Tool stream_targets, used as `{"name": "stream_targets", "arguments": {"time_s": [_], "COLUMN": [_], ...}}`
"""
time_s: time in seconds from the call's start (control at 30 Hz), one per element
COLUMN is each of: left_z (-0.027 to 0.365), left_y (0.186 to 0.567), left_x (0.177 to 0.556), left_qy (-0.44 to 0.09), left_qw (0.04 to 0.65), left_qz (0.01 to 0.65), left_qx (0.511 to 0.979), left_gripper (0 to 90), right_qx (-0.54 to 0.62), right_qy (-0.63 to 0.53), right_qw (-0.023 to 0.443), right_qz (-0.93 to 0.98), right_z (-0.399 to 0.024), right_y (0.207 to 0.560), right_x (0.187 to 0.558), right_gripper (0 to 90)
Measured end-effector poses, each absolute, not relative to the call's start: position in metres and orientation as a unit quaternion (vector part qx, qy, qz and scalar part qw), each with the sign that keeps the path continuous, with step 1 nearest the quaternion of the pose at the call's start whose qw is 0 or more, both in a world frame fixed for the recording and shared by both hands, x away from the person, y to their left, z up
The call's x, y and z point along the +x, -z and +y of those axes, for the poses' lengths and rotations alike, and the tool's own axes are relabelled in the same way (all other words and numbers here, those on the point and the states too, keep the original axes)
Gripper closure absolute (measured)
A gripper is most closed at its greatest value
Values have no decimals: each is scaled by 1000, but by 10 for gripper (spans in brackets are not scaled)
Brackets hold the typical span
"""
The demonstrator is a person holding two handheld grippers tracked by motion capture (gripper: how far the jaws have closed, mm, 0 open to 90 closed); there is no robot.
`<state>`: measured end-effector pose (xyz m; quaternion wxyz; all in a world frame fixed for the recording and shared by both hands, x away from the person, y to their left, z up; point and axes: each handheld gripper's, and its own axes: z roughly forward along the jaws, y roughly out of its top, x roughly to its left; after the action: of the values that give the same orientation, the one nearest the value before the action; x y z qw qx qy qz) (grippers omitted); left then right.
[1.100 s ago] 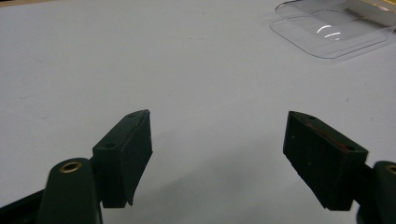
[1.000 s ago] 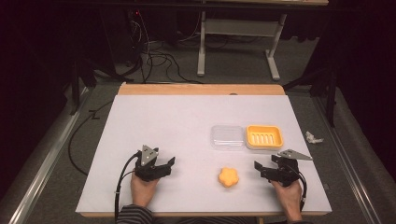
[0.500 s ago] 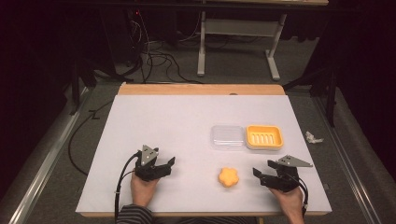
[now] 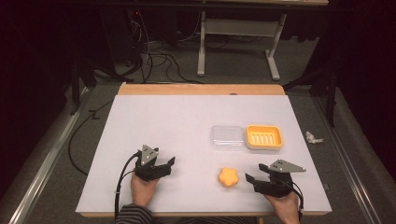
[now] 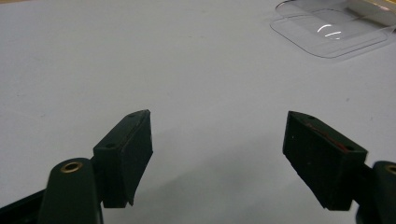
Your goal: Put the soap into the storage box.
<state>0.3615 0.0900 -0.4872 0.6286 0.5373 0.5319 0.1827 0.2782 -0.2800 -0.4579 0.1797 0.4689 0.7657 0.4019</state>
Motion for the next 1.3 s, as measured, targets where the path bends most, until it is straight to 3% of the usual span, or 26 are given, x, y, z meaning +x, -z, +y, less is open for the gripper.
{"name": "stream_targets", "arguments": {"time_s": [0.73,1.3], "left_z": [90,90], "left_y": [487,487], "left_x": [361,360], "left_qy": [-182,-186], "left_qw": [630,631], "left_qz": [532,528], "left_qx": [537,538], "left_gripper": [244,242], "right_qx": [417,399], "right_qy": [-383,-339], "right_qw": [140,136], "right_qz": [812,841], "right_z": [-236,-211], "right_y": [454,459], "right_x": [283,294], "right_gripper": [254,223]}}
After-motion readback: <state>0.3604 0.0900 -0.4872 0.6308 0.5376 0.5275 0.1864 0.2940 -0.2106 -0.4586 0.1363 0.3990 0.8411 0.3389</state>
